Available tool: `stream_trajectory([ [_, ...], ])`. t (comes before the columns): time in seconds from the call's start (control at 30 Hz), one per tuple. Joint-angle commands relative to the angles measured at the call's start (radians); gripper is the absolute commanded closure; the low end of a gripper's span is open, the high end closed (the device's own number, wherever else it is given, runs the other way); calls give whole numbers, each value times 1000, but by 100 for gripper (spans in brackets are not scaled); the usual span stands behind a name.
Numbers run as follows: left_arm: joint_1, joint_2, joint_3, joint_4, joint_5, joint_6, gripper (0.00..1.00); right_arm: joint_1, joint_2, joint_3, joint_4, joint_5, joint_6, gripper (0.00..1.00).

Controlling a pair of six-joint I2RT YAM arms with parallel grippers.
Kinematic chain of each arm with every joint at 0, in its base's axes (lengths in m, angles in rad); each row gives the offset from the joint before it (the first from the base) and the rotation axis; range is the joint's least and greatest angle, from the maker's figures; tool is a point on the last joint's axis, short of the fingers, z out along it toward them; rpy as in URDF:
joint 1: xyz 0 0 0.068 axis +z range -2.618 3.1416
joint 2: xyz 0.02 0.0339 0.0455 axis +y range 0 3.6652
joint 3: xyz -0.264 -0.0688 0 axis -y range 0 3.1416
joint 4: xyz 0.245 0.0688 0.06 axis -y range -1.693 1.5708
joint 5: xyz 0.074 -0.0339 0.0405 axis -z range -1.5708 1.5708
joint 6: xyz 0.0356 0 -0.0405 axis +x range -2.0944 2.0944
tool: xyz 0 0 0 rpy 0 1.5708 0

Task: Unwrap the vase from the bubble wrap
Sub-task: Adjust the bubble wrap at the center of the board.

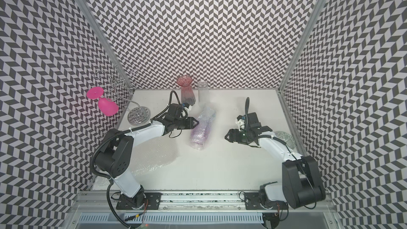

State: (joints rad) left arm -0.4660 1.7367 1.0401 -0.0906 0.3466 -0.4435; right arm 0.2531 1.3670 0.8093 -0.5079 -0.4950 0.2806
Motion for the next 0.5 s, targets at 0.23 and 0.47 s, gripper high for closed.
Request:
stream_trajectory([
  [0.23,-15,97,-170,-183,2,16,68,111,-1,17,118,-56,28,21],
  [0.47,-30,94,-194,-134,86,-24,69,170,60,-3,179,-101,30,19],
])
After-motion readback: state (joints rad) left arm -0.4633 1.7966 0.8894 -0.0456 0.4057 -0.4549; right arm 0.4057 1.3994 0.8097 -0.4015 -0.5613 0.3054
